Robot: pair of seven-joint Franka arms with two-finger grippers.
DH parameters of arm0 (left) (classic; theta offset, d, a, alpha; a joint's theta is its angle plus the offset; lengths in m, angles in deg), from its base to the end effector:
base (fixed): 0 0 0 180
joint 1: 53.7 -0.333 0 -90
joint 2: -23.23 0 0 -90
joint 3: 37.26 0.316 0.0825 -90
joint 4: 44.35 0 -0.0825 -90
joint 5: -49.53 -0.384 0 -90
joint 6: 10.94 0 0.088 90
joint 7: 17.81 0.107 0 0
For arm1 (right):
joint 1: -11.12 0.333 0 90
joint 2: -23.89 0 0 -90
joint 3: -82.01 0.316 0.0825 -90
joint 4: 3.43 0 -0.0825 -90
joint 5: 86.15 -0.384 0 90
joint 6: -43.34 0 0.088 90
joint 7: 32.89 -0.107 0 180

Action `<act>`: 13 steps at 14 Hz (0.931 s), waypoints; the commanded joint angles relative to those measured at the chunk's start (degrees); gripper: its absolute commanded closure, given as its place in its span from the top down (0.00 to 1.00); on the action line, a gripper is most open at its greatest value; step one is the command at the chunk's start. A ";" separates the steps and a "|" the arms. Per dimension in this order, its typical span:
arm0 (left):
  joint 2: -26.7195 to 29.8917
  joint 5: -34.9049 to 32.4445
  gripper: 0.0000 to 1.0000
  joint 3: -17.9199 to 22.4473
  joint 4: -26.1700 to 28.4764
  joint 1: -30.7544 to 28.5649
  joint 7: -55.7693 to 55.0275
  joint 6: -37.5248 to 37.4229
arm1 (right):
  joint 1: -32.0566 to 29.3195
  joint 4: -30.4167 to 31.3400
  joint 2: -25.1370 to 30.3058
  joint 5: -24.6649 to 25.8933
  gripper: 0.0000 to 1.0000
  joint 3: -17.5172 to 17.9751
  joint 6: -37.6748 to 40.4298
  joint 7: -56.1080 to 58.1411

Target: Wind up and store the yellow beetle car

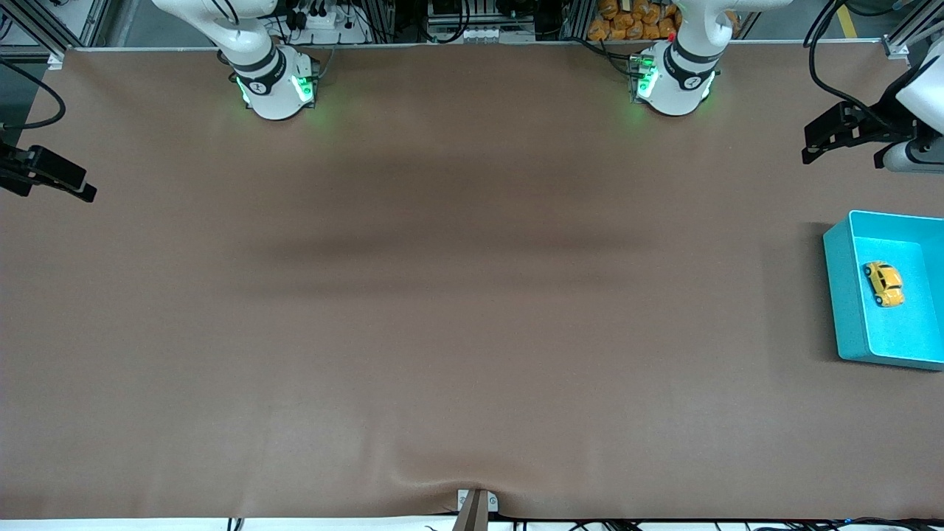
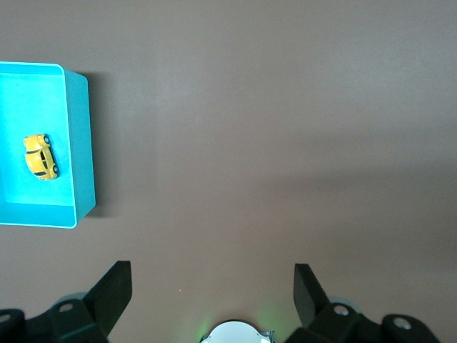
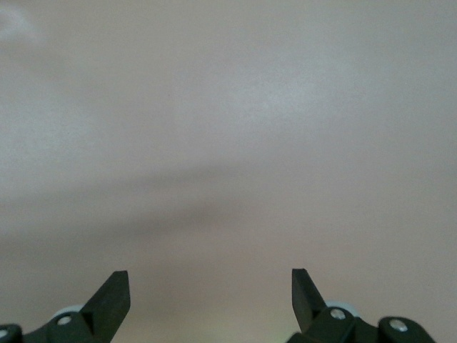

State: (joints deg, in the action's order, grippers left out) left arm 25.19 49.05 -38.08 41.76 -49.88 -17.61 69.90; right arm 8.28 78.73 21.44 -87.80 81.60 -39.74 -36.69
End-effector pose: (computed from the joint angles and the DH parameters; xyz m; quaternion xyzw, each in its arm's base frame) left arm 0.5253 -0.0418 0.6609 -0.9987 0.0416 0.0287 0.0055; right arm 0.5549 -0.0280 0.6541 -0.9980 0.0599 0.0134 0.0141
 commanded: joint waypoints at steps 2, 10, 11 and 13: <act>0.50 -1.36 1.00 -0.24 -0.33 -0.22 -0.54 -0.25 | -0.93 0.01 0.17 -0.02 1.00 0.85 -0.07 0.11; 0.15 -3.30 1.00 -0.15 -0.33 -0.30 -0.63 -0.25 | -0.93 0.01 0.08 -0.02 1.00 0.85 -0.16 0.11; 0.15 -3.30 1.00 -0.15 -0.33 -0.39 -0.63 -0.25 | -0.84 0.01 0.08 -0.02 1.00 0.85 -0.25 0.11; 0.23 -3.30 1.00 -0.15 -0.33 -0.57 -0.46 -0.25 | -0.84 0.01 0.08 -0.02 1.00 0.85 -0.25 0.11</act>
State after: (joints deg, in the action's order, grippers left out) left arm 25.22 46.92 -37.93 41.76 -50.14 -17.65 69.89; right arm 8.27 78.74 21.44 -87.80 81.63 -39.74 -36.69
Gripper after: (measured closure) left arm 0.000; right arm 0.000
